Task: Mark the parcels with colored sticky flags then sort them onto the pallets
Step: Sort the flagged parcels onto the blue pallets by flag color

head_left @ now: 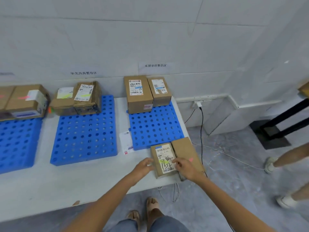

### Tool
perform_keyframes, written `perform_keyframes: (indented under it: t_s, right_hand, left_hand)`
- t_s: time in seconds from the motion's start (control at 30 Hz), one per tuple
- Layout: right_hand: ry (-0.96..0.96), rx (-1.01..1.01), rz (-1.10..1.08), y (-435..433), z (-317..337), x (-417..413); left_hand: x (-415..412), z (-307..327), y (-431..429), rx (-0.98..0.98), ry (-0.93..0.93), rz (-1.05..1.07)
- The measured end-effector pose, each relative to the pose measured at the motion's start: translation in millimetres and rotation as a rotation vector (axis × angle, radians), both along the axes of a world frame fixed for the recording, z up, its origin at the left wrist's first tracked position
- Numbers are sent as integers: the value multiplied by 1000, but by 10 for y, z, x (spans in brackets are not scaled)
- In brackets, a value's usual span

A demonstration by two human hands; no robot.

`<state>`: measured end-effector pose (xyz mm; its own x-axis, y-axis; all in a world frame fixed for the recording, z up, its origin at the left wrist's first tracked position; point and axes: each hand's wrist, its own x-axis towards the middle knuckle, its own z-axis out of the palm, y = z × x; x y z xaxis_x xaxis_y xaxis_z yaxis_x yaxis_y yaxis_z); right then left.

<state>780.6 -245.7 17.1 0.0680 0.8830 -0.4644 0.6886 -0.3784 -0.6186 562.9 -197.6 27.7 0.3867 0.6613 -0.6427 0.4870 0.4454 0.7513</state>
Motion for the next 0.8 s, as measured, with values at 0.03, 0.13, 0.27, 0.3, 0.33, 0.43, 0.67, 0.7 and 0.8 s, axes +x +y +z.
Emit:
perform_keyframes:
  t_s: [0.03, 0.13, 0.27, 0.3, 0.33, 0.43, 0.67, 0.7, 0.8]
  right_hand:
    - [1, -8, 8, -8, -27, 2]
    - [-3, -39, -2, -15, -79, 10]
    - [79, -56, 6, 60, -146, -18]
    - [83, -55, 13, 86, -158, -31]
    - [96, -60, 9, 106, -156, -52]
    - [203, -81, -23, 160, -176, -112]
    - [464, -71, -135, 277, 18, -314]
    - [487, -45, -139, 323, 72, -359]
    - [580, 2, -119, 541, 270, -551]
  left_hand:
    - [46, 19, -22, -18, 2, -39]
    - [180, 54, -41, -49, 8, -48]
    - [335, 114, -17, -75, 29, 37]
    - [357, 139, -10, -85, 33, 69]
    - [368, 152, -9, -92, 36, 102]
    - [366, 160, -16, -60, 37, 213]
    - [68, 298, 40, 137, 44, 408]
    - [-2, 356, 52, 161, 8, 443]
    - [-231, 563, 169, 220, -65, 561]
